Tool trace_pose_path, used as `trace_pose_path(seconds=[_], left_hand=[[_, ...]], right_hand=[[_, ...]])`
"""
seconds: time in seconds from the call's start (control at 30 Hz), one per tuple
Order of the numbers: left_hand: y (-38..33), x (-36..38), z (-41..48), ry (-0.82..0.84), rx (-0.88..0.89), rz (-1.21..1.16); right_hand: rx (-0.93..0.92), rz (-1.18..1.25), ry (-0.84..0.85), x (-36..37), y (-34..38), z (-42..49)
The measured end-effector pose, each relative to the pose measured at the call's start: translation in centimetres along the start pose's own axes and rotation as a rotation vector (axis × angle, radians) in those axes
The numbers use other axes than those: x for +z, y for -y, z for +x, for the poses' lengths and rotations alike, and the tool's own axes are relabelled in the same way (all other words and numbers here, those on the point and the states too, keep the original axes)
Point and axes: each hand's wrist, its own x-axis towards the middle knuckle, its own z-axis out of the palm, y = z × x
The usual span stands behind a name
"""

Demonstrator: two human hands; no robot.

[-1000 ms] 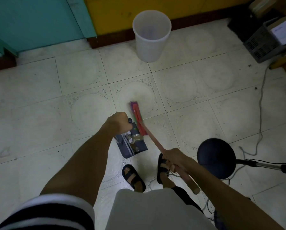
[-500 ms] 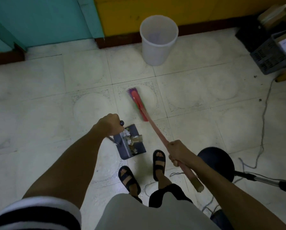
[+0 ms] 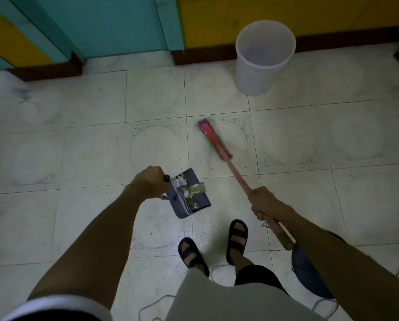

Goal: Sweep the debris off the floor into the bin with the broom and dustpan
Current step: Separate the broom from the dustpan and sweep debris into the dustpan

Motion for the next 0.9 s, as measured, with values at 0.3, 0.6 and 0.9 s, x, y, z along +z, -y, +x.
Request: trace_pose_path(seconds=[0.3,0.6,0.9], left_hand=[[0.7,-0.8,2.0,0.008,0.057,-0.054],[-0.1,-1.3,1.4,0.033,0.14,-0.08],[1.0,-1.0,1.2,-0.003,0.06,-0.06]], right_hand=[[0.066,-0.127,0.145,9.1,-1.0,-0.8],[0.072,0.012,0.193,9.7,-0.4,-4.8],[0.063,0.205,0.091,5.7,0.5,-8.5]])
